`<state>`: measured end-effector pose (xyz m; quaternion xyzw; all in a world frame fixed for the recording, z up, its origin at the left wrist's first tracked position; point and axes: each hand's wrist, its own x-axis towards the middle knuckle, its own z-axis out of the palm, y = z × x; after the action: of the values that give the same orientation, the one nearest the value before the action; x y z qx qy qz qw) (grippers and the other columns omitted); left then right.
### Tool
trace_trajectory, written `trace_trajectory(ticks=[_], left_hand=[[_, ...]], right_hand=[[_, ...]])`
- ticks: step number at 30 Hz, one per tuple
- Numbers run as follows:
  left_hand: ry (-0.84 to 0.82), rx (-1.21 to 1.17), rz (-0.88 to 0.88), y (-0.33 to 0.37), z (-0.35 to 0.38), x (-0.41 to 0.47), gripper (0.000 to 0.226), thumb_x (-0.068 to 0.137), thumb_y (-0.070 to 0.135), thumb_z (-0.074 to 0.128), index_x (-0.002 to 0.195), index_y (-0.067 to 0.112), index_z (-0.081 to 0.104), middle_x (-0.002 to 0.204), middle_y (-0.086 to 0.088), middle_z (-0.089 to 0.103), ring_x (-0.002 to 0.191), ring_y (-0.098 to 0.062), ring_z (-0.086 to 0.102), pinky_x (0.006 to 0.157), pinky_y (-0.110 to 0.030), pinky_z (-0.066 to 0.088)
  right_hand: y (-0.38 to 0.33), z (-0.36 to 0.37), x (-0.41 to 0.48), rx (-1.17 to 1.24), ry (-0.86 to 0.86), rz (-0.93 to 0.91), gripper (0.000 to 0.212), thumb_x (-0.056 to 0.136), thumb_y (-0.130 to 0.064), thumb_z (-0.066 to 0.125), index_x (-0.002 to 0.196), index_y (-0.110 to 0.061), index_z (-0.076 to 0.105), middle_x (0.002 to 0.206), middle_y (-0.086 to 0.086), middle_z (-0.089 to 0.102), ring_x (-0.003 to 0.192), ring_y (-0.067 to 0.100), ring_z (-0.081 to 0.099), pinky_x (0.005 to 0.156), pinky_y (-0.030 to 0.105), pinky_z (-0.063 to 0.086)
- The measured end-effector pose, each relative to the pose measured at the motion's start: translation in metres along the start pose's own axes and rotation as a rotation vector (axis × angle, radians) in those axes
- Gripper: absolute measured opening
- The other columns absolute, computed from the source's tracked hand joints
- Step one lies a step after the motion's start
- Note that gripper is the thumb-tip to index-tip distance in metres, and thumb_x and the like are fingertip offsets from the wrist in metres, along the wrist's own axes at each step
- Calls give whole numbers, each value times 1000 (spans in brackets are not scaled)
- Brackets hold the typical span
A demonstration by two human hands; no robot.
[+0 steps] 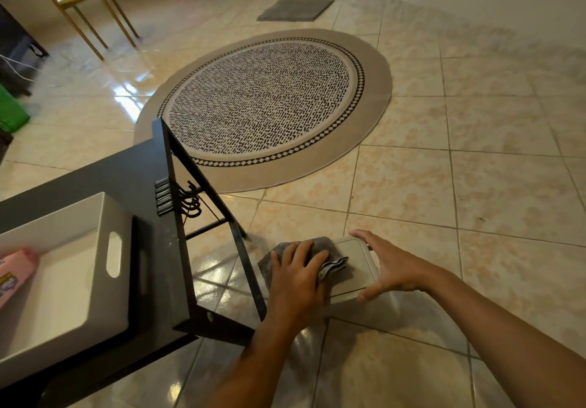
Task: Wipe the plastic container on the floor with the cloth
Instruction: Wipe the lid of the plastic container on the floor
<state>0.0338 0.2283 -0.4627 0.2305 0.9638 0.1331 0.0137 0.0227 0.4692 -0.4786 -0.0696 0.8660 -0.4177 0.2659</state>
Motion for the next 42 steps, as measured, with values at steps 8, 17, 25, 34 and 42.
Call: trace_trajectory(ticks=[8, 17, 25, 34, 42], left_hand=[[-21, 68, 49, -5, 11, -3, 62, 89, 37, 59, 145, 28, 35, 156, -10, 27, 145, -30, 15, 114, -62, 9], [-31, 55, 147, 16, 16, -1, 57, 91, 58, 45, 143, 39, 35, 158, -8, 21, 144, -34, 12, 112, -61, 18], [-68, 52, -52, 4, 9, 1, 62, 90, 51, 36, 148, 31, 26, 159, -1, 21, 146, -30, 9, 115, -57, 5], [-183, 90, -97, 26, 6, 27, 87, 72, 73, 11, 151, 35, 8, 157, 5, -13, 143, -27, -19, 110, -60, -15], [-284, 106, 65, 48, 7, 42, 67, 96, 53, 38, 152, 35, 5, 160, 8, -4, 144, -24, -16, 113, -62, -4]], right_hand=[[1, 4, 3, 93, -12, -1, 139, 40, -58, 95, 147, -48, 6, 158, -5, 23, 145, 17, 27, 117, 41, 32], [1, 5, 5, 45, 57, -53, 125, 42, -56, 94, 141, -51, 18, 138, -1, 41, 128, 19, 41, 106, 47, 45], [0, 7, 7, -25, 66, -62, 129, 45, -58, 92, 147, -42, 16, 145, 2, 35, 131, 21, 37, 109, 40, 40], [6, -1, 10, -28, 166, -73, 129, 47, -58, 92, 151, -34, 19, 148, 1, 34, 135, 20, 35, 110, 38, 38], [5, -11, 22, -38, 183, -41, 133, 40, -66, 87, 150, -35, 21, 144, 7, 42, 133, 23, 41, 109, 43, 41]])
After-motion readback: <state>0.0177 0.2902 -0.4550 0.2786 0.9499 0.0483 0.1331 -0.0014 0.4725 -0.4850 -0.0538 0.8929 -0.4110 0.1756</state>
